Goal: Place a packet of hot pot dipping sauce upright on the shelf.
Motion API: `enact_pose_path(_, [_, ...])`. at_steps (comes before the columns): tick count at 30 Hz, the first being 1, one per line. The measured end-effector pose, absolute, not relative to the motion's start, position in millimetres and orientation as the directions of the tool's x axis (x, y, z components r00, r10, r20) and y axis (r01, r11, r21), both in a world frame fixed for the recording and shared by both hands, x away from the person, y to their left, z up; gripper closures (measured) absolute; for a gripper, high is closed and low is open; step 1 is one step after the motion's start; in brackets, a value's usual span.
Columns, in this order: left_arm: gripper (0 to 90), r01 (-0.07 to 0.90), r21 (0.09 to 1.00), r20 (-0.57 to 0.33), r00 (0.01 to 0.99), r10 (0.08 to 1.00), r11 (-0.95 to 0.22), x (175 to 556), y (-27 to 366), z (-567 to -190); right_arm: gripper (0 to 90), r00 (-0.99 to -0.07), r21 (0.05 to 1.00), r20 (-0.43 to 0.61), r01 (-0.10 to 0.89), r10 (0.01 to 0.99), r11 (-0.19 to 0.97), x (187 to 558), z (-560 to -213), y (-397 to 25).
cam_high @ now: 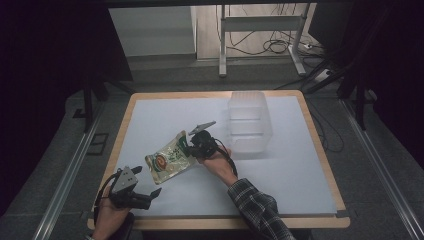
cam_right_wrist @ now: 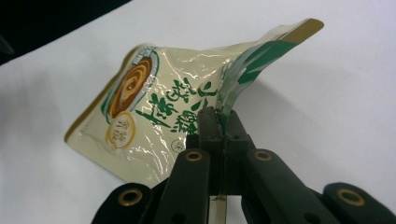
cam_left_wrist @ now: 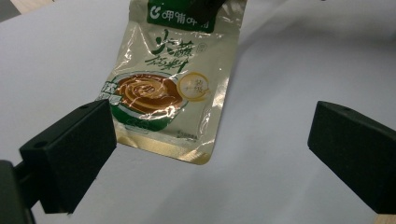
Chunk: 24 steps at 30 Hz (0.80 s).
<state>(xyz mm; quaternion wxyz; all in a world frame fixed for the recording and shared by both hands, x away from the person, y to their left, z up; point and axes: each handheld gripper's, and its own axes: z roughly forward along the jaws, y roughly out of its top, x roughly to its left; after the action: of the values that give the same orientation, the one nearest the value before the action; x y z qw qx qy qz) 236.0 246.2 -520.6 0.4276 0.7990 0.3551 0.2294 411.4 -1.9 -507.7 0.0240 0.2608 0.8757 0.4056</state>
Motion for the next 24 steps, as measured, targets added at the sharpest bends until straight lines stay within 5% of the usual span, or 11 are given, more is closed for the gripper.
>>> enact_pose_path(24, [0.9, 0.371, 0.847, 0.066, 0.637, 0.768, -0.381, 236.1, 247.2, -520.0, 89.6, -0.924, 0.779, 0.092, 0.3, 0.372, 0.551, 391.5, -420.0, 6.2])
